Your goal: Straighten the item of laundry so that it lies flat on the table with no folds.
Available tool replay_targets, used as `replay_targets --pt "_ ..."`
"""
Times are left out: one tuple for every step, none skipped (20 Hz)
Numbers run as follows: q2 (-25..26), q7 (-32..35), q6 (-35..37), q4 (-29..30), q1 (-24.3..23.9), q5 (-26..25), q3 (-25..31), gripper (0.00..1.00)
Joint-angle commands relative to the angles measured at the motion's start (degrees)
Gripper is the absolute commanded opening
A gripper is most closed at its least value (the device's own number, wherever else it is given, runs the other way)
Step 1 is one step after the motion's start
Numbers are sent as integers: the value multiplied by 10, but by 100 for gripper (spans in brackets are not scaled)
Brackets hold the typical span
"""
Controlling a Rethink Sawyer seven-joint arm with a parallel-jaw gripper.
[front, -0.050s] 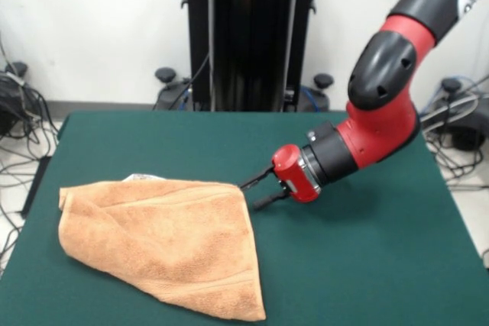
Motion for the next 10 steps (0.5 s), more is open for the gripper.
replay_targets --pt "44 159 39 -113 -14 24 36 100" --pt "44 159 42 -111 -14 23 34 100" --pt "47 162 49 -111 -14 21 28 100" --pt "49 165 57 -110 -15 20 22 100" --pt "51 166 65 -109 -15 18 16 100" --pt "51 165 70 -104 -13 15 14 100" --pt "52 165 73 -102 -14 13 11 100" --pt "53 164 78 -97 -12 11 10 100" --pt "52 162 78 -94 -12 9 9 100" --pt "52 160 77 -89 -10 7 11 100"
